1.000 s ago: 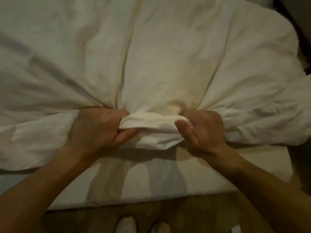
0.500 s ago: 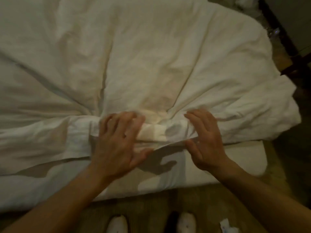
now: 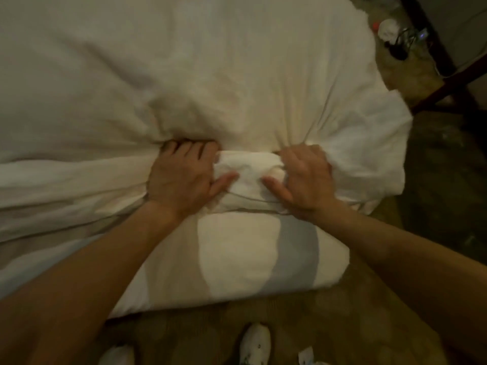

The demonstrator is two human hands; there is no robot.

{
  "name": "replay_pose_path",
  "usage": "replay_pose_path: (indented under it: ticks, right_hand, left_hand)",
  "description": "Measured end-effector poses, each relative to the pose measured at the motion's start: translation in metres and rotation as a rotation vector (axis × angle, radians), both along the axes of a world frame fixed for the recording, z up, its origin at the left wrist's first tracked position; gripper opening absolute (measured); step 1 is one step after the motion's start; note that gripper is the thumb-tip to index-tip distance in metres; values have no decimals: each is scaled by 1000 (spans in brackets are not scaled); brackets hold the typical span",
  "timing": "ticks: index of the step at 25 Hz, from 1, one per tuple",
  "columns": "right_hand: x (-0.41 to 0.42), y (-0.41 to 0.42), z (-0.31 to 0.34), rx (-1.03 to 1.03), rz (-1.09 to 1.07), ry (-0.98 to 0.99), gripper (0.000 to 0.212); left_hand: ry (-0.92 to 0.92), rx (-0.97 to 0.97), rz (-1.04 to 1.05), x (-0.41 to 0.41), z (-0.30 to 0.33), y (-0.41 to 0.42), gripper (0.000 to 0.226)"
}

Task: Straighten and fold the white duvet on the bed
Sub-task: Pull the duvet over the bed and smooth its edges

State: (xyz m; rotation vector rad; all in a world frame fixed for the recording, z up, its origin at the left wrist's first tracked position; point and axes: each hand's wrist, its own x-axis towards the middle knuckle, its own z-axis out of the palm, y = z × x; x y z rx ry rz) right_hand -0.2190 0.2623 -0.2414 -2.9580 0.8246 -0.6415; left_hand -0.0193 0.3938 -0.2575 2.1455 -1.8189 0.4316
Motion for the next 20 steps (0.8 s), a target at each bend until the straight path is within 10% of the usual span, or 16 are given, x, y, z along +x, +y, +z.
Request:
replay_pose_path:
  ticks: [12, 20]
  right_hand:
    - [-33, 6, 17, 272, 119, -151, 69]
    - [-156, -51, 41, 235, 0, -136, 77]
  left_hand:
    - [148, -67, 76, -23, 22, 16, 56]
    - [446, 54, -70, -187, 64, -64, 68]
